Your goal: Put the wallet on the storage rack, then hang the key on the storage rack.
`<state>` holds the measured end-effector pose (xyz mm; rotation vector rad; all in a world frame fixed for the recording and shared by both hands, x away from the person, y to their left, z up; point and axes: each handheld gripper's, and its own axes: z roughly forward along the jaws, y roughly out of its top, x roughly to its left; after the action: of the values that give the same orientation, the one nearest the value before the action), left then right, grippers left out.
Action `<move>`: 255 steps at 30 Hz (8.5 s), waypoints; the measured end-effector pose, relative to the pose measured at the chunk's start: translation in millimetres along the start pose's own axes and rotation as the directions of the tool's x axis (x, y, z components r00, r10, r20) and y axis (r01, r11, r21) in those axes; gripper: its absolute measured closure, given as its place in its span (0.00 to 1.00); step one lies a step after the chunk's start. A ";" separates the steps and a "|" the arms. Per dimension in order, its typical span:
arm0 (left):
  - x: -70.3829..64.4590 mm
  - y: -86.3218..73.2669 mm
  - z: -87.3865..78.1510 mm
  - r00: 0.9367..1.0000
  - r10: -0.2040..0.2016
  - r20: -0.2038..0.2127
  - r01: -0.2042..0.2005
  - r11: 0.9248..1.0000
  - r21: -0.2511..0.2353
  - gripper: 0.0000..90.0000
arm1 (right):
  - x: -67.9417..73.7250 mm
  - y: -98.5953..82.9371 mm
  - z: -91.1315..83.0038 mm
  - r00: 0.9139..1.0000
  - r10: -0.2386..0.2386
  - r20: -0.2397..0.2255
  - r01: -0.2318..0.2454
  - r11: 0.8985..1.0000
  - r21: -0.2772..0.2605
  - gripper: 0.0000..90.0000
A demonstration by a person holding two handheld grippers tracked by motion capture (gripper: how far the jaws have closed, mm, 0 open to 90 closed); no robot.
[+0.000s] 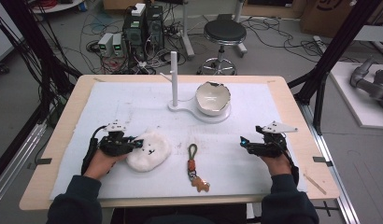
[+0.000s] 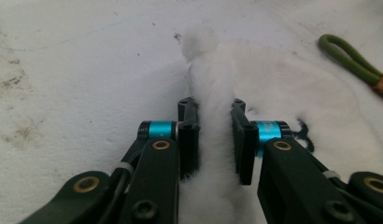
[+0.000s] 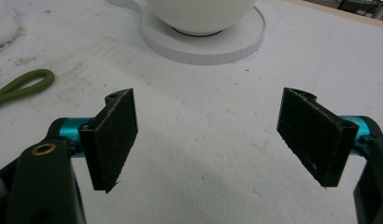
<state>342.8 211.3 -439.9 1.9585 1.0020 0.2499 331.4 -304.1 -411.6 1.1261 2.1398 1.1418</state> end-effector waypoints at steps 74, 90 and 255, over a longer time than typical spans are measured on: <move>-50.7 27.6 10.6 0.970 0.148 0.192 -0.092 0.958 -0.273 0.76 | 98.9 59.0 57.5 0.825 -0.135 -0.549 0.049 0.985 -0.168 0.83; -14.6 19.3 -9.4 1.000 0.013 0.022 -0.005 0.950 -0.313 0.49 | 47.0 110.7 29.2 0.920 -0.240 -0.310 0.163 0.953 -0.254 0.86; -80.4 45.6 88.1 0.994 0.111 -0.008 -0.110 0.991 0.076 0.93 | -18.3 3.8 1.1 0.999 -0.003 -0.036 0.002 0.999 -0.044 0.27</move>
<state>361.4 85.0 -438.6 2.0865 0.9242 0.2900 344.1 -317.5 -408.6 1.0913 2.1323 1.2107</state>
